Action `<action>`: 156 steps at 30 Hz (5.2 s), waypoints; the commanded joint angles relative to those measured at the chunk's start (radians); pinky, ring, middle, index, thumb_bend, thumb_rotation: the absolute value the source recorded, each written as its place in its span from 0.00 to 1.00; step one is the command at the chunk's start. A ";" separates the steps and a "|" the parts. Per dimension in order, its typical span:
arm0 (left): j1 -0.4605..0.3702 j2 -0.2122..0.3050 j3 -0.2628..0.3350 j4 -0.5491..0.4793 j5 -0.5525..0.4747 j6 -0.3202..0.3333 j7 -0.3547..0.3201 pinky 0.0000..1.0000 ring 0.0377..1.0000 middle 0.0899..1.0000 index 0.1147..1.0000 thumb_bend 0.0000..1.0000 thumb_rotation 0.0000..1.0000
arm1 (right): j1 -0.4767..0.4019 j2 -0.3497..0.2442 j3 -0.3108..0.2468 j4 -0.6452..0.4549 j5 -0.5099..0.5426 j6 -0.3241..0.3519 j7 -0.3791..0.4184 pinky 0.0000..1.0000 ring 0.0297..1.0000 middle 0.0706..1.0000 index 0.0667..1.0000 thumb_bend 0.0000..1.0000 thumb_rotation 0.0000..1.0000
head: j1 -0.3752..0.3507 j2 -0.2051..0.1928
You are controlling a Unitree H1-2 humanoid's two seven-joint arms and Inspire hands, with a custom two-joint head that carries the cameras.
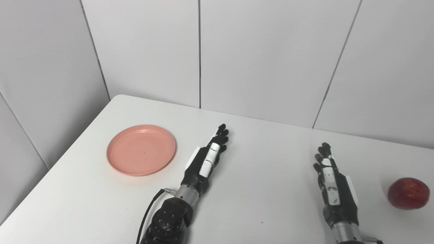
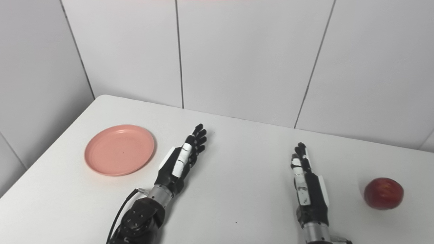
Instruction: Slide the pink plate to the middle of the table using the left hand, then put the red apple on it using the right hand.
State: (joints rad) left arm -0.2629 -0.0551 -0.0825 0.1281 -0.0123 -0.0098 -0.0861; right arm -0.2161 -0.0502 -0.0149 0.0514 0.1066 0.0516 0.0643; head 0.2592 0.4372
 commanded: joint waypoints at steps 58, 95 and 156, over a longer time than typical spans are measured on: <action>-0.063 0.261 0.280 -0.198 -0.089 0.031 0.008 1.00 1.00 1.00 1.00 0.68 1.00 | -0.019 -0.023 -0.029 -0.006 0.041 -0.086 0.061 1.00 1.00 1.00 1.00 0.63 0.92 | 0.023 -0.034; 0.026 0.378 0.447 -0.132 -0.014 -0.001 0.171 0.95 0.93 0.92 0.90 0.70 1.00 | -0.020 -0.034 -0.035 -0.003 0.056 -0.081 0.071 1.00 1.00 1.00 1.00 0.63 0.92 | 0.036 -0.026; 0.001 0.421 0.359 0.066 -0.078 0.102 0.082 1.00 1.00 1.00 1.00 0.76 1.00 | -0.016 -0.037 -0.048 -0.032 0.061 -0.056 0.046 1.00 1.00 0.99 1.00 0.62 0.91 | 0.070 -0.019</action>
State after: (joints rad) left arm -0.2334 0.3478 0.2826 0.2108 -0.0994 0.0991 -0.0042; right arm -0.2066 -0.0823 -0.0534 0.0546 0.1621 0.0141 0.1106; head 0.3283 0.4172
